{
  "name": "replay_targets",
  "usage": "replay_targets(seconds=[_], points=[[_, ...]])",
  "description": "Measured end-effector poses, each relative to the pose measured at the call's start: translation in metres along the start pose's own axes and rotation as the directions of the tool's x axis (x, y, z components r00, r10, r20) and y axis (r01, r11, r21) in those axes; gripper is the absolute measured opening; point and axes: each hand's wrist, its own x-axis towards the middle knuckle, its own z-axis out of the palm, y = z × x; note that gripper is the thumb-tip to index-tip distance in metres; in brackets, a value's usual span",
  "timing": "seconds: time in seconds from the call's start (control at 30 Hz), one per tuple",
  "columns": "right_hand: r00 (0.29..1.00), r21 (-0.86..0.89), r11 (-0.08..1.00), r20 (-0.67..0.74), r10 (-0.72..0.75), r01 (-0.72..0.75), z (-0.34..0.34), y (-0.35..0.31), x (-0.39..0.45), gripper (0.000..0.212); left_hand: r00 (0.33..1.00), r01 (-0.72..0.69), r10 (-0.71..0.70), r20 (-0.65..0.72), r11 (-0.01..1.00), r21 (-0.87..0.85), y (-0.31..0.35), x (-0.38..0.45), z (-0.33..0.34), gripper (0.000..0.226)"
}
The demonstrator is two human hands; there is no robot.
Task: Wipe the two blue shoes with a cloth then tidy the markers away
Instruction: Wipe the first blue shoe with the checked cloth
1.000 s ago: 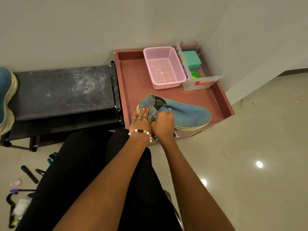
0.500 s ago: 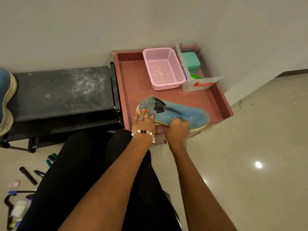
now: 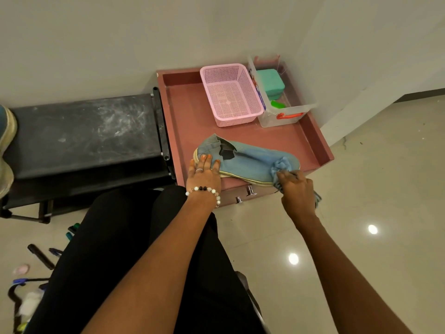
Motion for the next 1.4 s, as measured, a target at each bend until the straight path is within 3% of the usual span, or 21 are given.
replay_targets(seconds=[0.1,0.2,0.27,0.33,0.43,0.53,0.63,0.73,0.83,0.87,0.97,1.03,1.2,1.4], points=[[0.969,-0.071,0.969,0.059,0.241,-0.237,0.002,-0.034,0.003,0.042,1.000,-0.002,0.002,0.003,1.000,-0.022,0.001,0.001,0.000,0.067],[0.900,0.001,0.910,0.149,0.410,-0.414,-0.001,-0.097,0.014,0.035,1.000,0.007,-0.007,0.010,1.000,-0.027,0.002,0.001,0.001,0.067],[0.929,0.168,0.917,0.152,0.337,-0.361,0.001,-0.126,0.022,0.028,1.000,0.014,-0.014,0.017,0.999,-0.033,0.001,0.001,0.001,0.062],[0.975,0.295,0.930,0.113,0.192,-0.218,0.003,-0.135,0.025,0.026,0.999,0.013,-0.012,0.030,0.999,-0.040,0.000,0.002,0.002,0.061],[0.999,0.385,0.922,0.033,-0.038,0.023,0.002,-0.104,0.021,0.045,1.000,0.003,-0.003,0.019,1.000,-0.017,0.000,0.001,0.003,0.062],[0.986,0.282,0.945,-0.074,-0.147,0.162,0.004,-0.038,0.006,0.072,1.000,-0.006,0.006,-0.001,1.000,-0.005,-0.002,0.002,0.004,0.069],[0.984,0.109,0.981,-0.099,-0.149,0.160,0.008,0.022,-0.007,0.079,1.000,-0.010,0.010,0.009,1.000,-0.007,-0.001,0.003,0.004,0.074],[0.996,0.080,0.997,-0.085,0.017,-0.010,0.023,0.019,-0.007,0.075,1.000,-0.011,0.011,0.010,1.000,-0.013,-0.001,0.003,0.004,0.079],[0.951,0.261,0.924,-0.058,0.303,-0.278,0.036,-0.044,-0.002,0.064,1.000,-0.009,0.009,0.021,1.000,-0.030,-0.001,0.003,0.003,0.082],[0.940,0.319,0.895,-0.034,0.339,-0.311,0.038,-0.069,0.000,0.062,1.000,-0.007,0.008,0.024,0.999,-0.035,-0.001,0.003,0.003,0.081],[0.977,0.432,0.883,-0.022,0.214,-0.184,0.037,-0.130,0.006,0.061,1.000,-0.011,0.012,0.029,0.999,-0.035,-0.002,0.005,0.005,0.070],[0.995,0.456,0.887,-0.040,0.096,-0.067,0.035,-0.137,0.013,0.062,0.999,-0.006,0.007,0.034,0.999,-0.038,-0.003,0.006,0.006,0.068],[0.955,0.367,0.884,-0.047,-0.292,0.288,0.030,-0.055,0.009,0.083,0.999,-0.028,0.029,0.020,0.999,-0.027,-0.006,0.006,0.007,0.080],[0.940,0.252,0.908,-0.018,-0.341,0.334,0.027,0.001,0.012,0.081,0.999,-0.033,0.033,0.013,0.999,-0.009,-0.006,0.007,0.008,0.083]])
